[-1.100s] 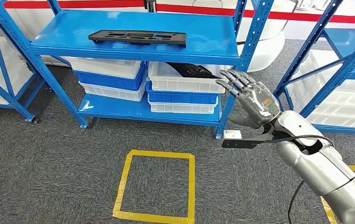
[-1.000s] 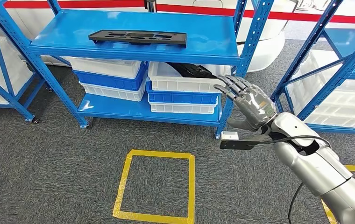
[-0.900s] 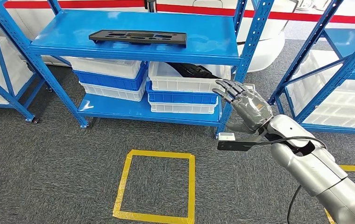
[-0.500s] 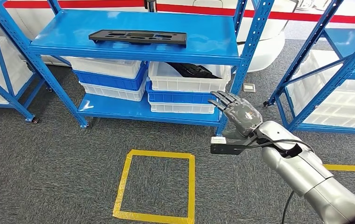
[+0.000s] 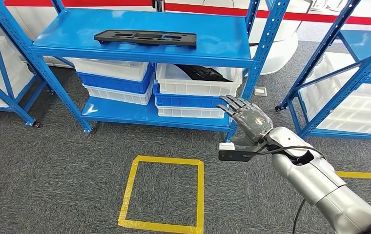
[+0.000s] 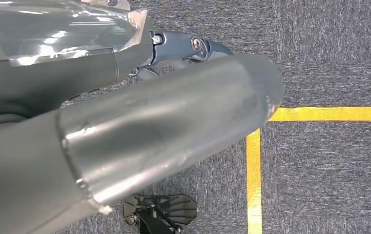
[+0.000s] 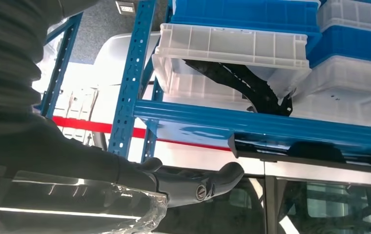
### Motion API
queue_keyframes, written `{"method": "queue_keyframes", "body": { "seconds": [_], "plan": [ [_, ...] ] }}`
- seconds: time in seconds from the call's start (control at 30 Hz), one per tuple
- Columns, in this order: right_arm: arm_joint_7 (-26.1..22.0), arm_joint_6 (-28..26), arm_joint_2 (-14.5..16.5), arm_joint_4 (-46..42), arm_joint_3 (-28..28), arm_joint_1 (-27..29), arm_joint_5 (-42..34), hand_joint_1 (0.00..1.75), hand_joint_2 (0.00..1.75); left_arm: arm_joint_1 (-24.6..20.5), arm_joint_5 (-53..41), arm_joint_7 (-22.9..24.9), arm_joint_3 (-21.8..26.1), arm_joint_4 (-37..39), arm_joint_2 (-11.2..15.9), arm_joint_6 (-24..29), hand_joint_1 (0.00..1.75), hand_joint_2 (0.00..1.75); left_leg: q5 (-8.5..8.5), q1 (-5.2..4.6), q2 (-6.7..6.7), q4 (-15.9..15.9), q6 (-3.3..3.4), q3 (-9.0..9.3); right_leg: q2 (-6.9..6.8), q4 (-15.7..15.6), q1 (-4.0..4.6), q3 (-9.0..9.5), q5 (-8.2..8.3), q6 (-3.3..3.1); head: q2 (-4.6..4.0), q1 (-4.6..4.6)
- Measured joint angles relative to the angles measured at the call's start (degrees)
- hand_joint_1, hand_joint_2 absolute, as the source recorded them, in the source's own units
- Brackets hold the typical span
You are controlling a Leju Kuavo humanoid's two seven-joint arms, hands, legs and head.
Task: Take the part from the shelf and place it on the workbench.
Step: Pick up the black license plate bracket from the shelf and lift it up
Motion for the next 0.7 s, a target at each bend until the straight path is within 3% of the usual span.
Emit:
{"method": "queue_keyframes", "body": {
  "seconds": [0.07, 0.1, 0.17, 0.2, 0.23, 0.27, 0.33, 0.4, 0.47, 0.5, 0.53, 0.6, 0.63, 0.7],
  "plan": [
    [0.1, 0.0, -0.1, 0.0, -0.5, 0.2, 0.3, 0.00, 1.75, 0.0, 0.0, 0.0, -0.2, 0.0, 0.0, 0.0, 0.00, 0.00, -0.21, 0.42, -0.05, -0.4, 0.58, 1.04, 0.06, 3.5, -0.04, -2.01, -1.34, 0.11, 0.00, 0.10],
    [0.2, 0.1, -0.1, 0.0, -0.7, 0.3, 0.4, 0.00, 1.75, 0.0, 0.0, 0.1, -0.3, 0.0, 0.0, 0.0, 0.00, 0.00, -0.38, 0.58, -0.02, -0.5, 0.64, 1.35, 0.10, 6.8, -0.14, -4.05, -2.60, 0.07, 0.00, 0.16],
    [0.4, 0.1, -0.3, 0.0, -0.9, 0.7, 0.7, 0.00, 1.75, 0.0, 0.0, 0.3, -0.5, 0.0, 0.0, 0.0, 0.00, 0.00, -0.80, 0.88, -0.03, -0.5, 0.35, 1.79, 0.18, 14.2, -0.35, -8.90, -4.82, 0.33, 0.00, 0.20],
    [0.4, 0.1, -0.4, 0.0, -0.9, 1.0, 0.7, 0.00, 1.75, 0.1, 0.0, 0.4, -0.5, 0.0, 0.0, 0.0, 0.00, 0.00, -1.12, 1.09, -0.04, -0.5, 0.02, 2.15, 0.19, 16.1, -0.55, -10.56, -4.91, 0.84, 0.00, 0.20],
    [0.4, 0.2, -0.4, 0.0, -1.0, 1.3, 0.8, 0.00, 1.75, 0.2, 0.0, 0.5, -0.6, 0.0, -0.1, 0.1, 0.00, 0.00, -1.54, 1.38, -0.05, -0.5, -0.42, 2.72, 0.17, 15.6, -0.81, -11.07, -4.03, 1.54, 0.00, 0.20],
    [0.5, 0.2, -0.4, 0.0, -1.0, 1.6, 0.8, 0.00, 1.75, 0.2, 0.0, 0.6, -0.6, 0.0, -0.1, 0.1, 0.00, 0.00, -2.09, 1.77, -0.07, -0.4, -0.94, 3.46, 0.10, 12.8, -1.10, -10.47, -2.41, 2.16, 0.00, 0.21],
    [0.5, 0.3, -0.5, 0.0, -1.2, 1.9, 0.8, 0.00, 1.75, 0.2, 0.0, 0.6, -0.6, 0.0, -0.1, 0.2, 0.00, 0.00, -3.41, 2.44, 0.01, -0.4, -2.13, 5.15, -0.46, 4.4, -1.54, -8.00, 1.97, 3.35, 0.00, 0.28],
    [0.7, 0.7, -0.7, 0.0, -1.3, 2.1, 1.0, 0.00, 1.75, 0.1, 0.0, 0.6, -0.6, 0.1, 0.0, 0.3, 0.00, 0.00, -4.35, 2.67, 0.21, -1.1, -3.31, 6.24, -1.09, -0.1, -0.98, -6.38, 3.73, 2.51, 0.00, 0.56],
    [0.8, 0.9, -0.9, -0.2, -1.6, 2.4, 1.1, 0.00, 1.75, 0.0, 0.0, 0.5, -0.6, 0.1, -0.1, 0.5, 0.00, 0.00, -4.06, 2.68, 0.40, -1.4, -4.30, 7.06, -0.99, -0.8, -0.48, -5.50, 3.11, 0.45, 0.00, 0.68],
    [0.9, 0.9, -1.0, -0.4, -1.9, 2.6, 1.1, 0.00, 1.75, 0.0, 0.0, 0.5, -0.7, 0.1, -0.2, 0.5, 0.00, 0.00, -3.19, 2.78, 0.45, -0.2, -4.62, 6.71, -0.75, -1.2, -0.71, -4.80, 2.94, -0.32, 0.00, 0.56],
    [0.9, 0.9, -1.1, -0.6, -2.2, 2.6, 1.1, 0.00, 1.75, -0.1, -0.1, 0.5, -0.7, 0.1, -0.2, 0.6, 0.00, 0.00, -1.77, 2.90, 0.36, 2.8, -4.73, 5.45, -0.58, -1.6, -0.95, -3.88, 2.55, -1.05, 0.00, 0.47],
    [1.0, 0.9, -1.2, -0.8, -2.5, 2.6, 1.1, 0.00, 1.75, -0.3, -0.1, 0.5, -0.7, 0.1, -0.2, 0.7, 0.00, 0.00, -0.29, 3.02, 0.02, 11.2, -4.57, -0.08, -0.33, -2.5, -1.06, -1.69, 1.51, -2.36, 0.00, 0.12],
    [1.0, 0.9, -1.2, -0.8, -2.5, 2.7, 1.1, 0.00, 1.75, -0.2, -0.1, 0.5, -0.7, 0.1, -0.2, 0.7, 0.00, 0.00, -1.48, 2.88, -0.16, 14.8, -4.42, -3.11, -0.19, -2.9, -0.85, -0.63, 0.85, -2.85, 0.00, -0.03],
    [1.0, 0.9, -1.1, -0.8, -2.4, 3.0, 1.1, 0.00, 1.75, 0.2, -0.1, 0.5, -0.7, 0.1, -0.2, 0.8, 0.00, 0.00, -6.92, 2.49, -0.38, 17.2, -4.22, -7.55, 0.24, -3.4, -0.53, 1.62, -0.65, -3.26, 0.00, -0.22]
  ]
}}
